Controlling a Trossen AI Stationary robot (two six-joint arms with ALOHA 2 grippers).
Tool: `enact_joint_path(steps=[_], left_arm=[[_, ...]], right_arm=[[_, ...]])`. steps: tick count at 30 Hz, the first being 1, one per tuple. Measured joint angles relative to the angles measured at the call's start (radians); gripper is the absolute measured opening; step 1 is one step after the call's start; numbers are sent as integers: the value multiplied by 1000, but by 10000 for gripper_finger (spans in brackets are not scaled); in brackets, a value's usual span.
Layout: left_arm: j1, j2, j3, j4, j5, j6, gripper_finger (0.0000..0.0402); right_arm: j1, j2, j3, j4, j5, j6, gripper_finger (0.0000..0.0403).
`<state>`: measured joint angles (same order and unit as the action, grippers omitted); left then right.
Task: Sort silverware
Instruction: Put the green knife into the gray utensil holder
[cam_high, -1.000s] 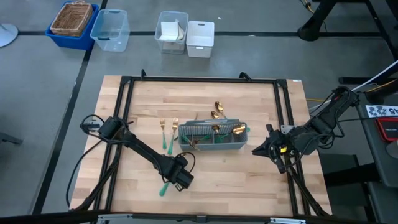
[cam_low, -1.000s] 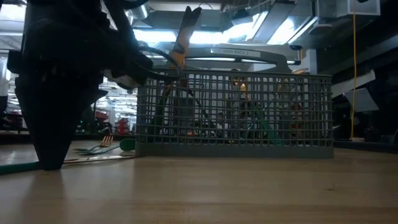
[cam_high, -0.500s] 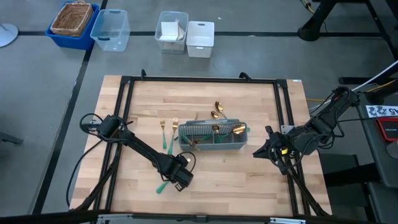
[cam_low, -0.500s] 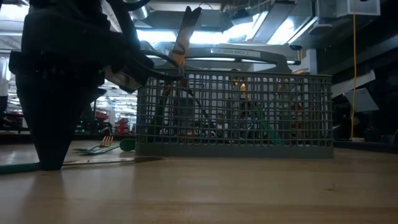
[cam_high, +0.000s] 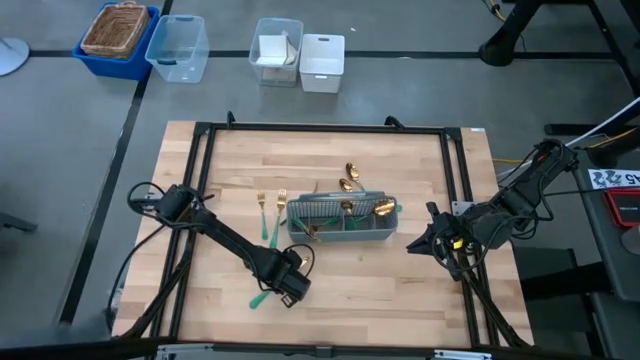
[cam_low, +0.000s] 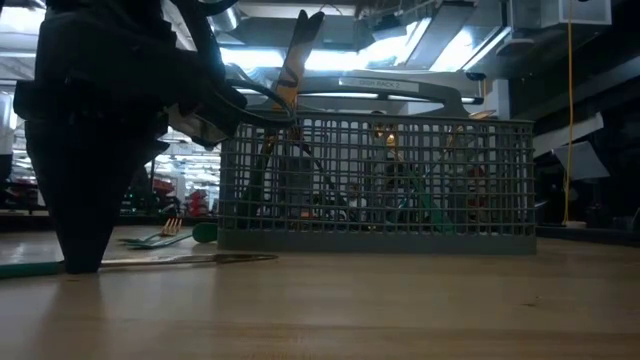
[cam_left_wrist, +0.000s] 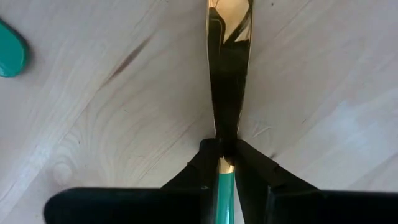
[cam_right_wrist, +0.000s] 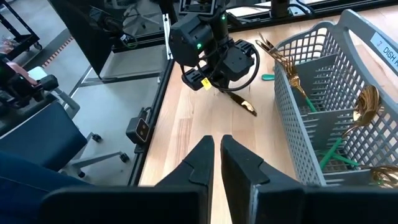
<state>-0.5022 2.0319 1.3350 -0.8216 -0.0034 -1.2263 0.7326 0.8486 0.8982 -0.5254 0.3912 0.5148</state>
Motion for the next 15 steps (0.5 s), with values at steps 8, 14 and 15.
enact_joint_path(steps=[8,14,15], left_arm=[[-3,-54,-1,62,-46,0,28],[-2,-62,0,161,-51,28,6],[-2,-62,0,181,-53,33,3]], right_arm=[[0,0,0,-1,0,0,33],[0,0,0,-1,0,0,33],[0,0,0,-1,0,0,33]])
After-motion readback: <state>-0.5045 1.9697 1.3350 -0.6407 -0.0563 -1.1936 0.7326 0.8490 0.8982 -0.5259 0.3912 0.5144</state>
